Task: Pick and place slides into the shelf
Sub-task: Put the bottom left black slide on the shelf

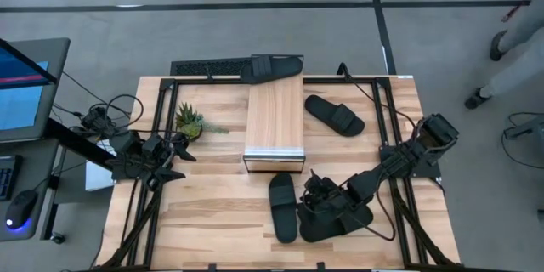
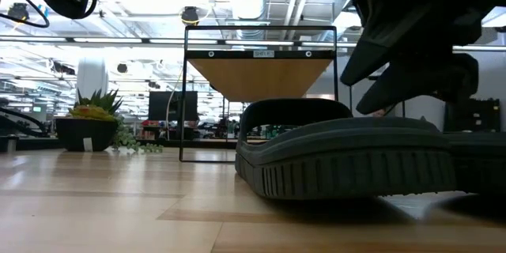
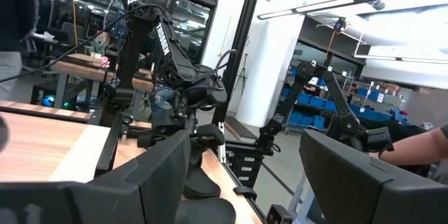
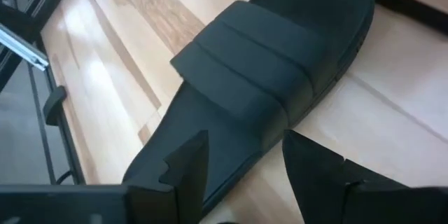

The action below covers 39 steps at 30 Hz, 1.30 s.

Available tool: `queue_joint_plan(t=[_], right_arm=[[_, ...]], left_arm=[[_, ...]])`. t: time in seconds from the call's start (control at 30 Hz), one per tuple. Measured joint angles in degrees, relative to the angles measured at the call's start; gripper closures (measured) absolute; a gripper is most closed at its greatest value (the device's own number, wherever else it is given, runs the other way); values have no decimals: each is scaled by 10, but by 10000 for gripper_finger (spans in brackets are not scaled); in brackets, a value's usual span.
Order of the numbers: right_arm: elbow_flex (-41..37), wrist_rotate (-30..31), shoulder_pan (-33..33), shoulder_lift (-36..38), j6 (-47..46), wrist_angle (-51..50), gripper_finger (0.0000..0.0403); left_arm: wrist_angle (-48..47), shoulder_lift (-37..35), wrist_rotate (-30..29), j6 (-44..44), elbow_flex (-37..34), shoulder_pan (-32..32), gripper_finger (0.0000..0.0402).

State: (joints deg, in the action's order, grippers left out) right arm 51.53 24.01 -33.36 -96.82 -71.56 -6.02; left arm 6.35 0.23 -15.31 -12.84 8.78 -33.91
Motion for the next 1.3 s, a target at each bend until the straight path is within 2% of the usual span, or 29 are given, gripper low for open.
queue_joint_plan(t=[0.2, 0.67, 0.93, 1.13, 1.3], right_arm=[[0, -3, 10, 0, 23, -4, 219], [0, -19, 0, 0, 114, -4, 234], [0, -23, 1, -34, 235, 38, 234], [0, -18, 4, -72, 236, 80, 236], [0, -8, 12, -73, 206, 80, 243]], left_arm=[[0, 0, 0, 0, 0, 0, 143], [0, 0, 0, 2, 0, 0, 143], [-1, 0, 0, 2, 0, 0, 143], [0, 0, 1, 1, 0, 0, 143], [0, 0, 1, 0, 0, 0, 143]])
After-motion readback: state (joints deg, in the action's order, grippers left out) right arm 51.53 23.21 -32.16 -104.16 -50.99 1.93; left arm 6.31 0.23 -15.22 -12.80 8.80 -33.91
